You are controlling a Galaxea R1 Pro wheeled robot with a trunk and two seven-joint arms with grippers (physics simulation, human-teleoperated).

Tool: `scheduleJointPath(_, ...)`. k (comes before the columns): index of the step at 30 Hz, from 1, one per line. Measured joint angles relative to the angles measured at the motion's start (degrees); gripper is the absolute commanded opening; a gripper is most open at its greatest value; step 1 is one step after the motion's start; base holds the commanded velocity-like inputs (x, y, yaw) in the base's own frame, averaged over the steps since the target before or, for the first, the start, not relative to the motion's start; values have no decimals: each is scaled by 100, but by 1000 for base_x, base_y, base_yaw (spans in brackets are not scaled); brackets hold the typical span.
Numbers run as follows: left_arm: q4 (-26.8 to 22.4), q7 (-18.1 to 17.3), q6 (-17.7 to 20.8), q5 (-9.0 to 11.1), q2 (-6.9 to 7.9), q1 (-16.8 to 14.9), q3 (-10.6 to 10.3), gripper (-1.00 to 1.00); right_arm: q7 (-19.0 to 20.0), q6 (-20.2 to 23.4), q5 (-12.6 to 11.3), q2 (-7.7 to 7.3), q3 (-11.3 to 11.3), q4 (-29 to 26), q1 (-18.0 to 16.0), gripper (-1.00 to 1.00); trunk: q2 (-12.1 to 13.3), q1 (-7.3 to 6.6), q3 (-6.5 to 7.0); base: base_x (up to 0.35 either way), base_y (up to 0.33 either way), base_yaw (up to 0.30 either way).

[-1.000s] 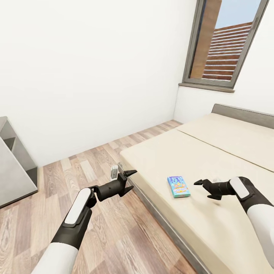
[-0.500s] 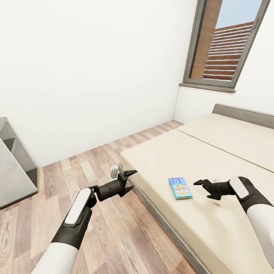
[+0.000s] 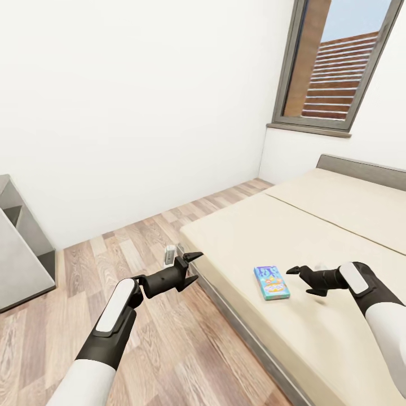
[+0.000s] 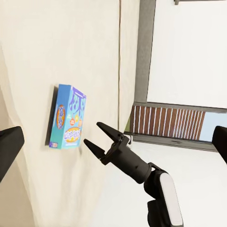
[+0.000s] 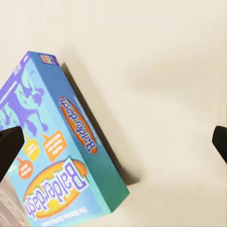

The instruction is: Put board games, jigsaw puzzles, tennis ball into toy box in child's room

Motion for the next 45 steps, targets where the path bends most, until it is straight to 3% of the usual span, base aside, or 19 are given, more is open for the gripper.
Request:
scheduleJointPath(20,2,0,0,0,-2,1,0,100,10,-3,-1,87,14,4,-6,100,0,0,0,3,2,0)
scheduleJointPath(45,1,0,0,0,-9,4,-17,100,121,-43,31,410,45,0,-10,100,0,0,0,0,0,1)
